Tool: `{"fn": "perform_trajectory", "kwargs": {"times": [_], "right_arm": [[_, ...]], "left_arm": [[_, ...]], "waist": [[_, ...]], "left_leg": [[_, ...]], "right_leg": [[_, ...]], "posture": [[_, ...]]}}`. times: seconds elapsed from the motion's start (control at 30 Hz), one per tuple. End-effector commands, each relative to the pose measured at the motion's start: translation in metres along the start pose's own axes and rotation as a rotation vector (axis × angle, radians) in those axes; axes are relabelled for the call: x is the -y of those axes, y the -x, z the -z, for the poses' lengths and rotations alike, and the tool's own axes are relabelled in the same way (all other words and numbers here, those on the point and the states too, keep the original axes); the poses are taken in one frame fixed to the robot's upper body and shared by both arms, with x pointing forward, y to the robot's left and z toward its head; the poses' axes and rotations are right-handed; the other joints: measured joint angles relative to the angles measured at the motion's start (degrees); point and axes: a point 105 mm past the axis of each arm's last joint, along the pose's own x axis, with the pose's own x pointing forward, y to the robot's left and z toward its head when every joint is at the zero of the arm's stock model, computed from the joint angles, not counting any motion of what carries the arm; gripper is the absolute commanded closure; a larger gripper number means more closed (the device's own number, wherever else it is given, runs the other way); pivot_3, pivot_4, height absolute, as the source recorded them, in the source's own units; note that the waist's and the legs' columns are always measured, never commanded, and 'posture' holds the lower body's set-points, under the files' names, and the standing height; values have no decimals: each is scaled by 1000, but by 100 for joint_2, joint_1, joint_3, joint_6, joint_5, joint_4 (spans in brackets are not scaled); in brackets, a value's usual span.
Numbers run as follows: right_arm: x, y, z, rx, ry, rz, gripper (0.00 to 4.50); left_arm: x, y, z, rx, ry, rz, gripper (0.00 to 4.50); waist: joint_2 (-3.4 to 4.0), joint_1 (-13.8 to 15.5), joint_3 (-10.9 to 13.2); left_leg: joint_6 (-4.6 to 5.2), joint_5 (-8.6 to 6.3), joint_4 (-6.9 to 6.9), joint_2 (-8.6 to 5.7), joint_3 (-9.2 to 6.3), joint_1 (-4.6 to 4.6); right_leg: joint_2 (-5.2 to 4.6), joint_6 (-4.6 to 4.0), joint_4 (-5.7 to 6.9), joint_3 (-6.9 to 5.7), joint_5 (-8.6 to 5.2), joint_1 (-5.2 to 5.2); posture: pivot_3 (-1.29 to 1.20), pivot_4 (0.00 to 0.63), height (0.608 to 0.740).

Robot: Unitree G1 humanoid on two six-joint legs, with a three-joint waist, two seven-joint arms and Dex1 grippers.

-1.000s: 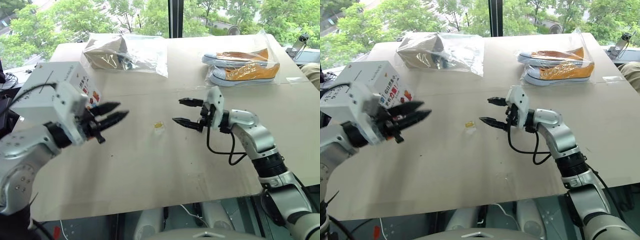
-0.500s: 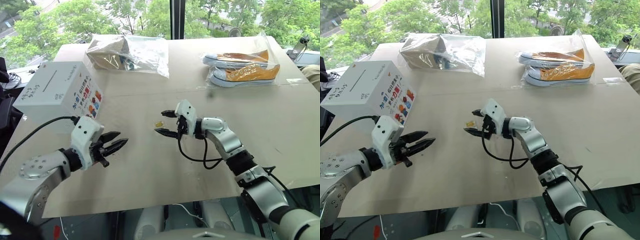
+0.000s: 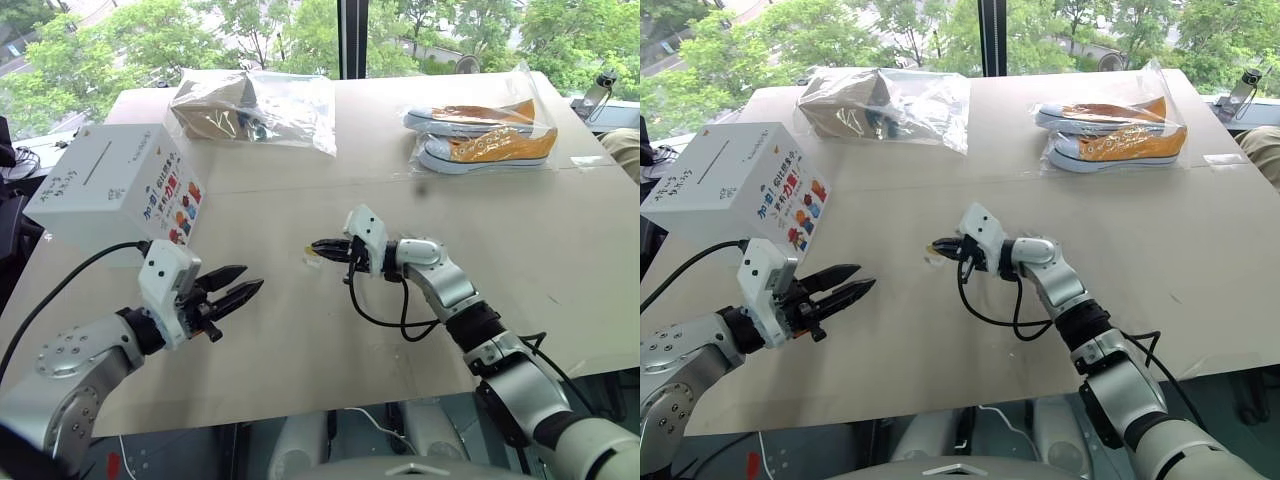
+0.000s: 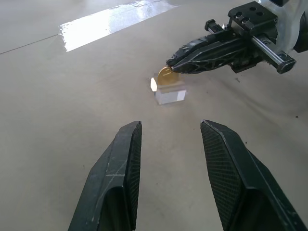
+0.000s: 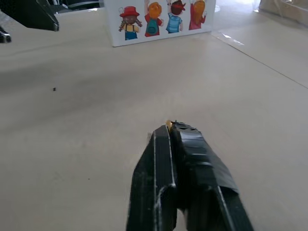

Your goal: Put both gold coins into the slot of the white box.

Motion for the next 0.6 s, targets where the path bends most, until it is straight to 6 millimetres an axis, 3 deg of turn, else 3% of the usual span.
{"fn": "perform_trajectory", "kwargs": {"times": [0.03, 0.57, 0.6], "right_arm": [[-3, 0, -12, 36, 39, -12, 4367], [-2, 1, -27, 85, -32, -4, 4367], [-2, 0, -28, 89, -43, -7, 4146]], "left_arm": [[-1, 2, -4, 25, -14, -14, 2569], [-8, 8, -4, 84, 49, -56, 2569], [-9, 9, -4, 85, 49, -59, 2569]], "waist": [[0, 1, 0], [0, 2, 0], [0, 1, 0]], "left_leg": [[0, 0, 0, 0, 0, 0], [0, 0, 0, 0, -1, 0], [0, 0, 0, 0, -2, 0]], "right_leg": [[0, 0, 0, 0, 0, 0], [0, 0, -1, -1, 0, 1], [0, 0, 0, -1, 0, 0]], "posture": [[0, 150, 740], [0, 150, 740], [0, 150, 740]]}}
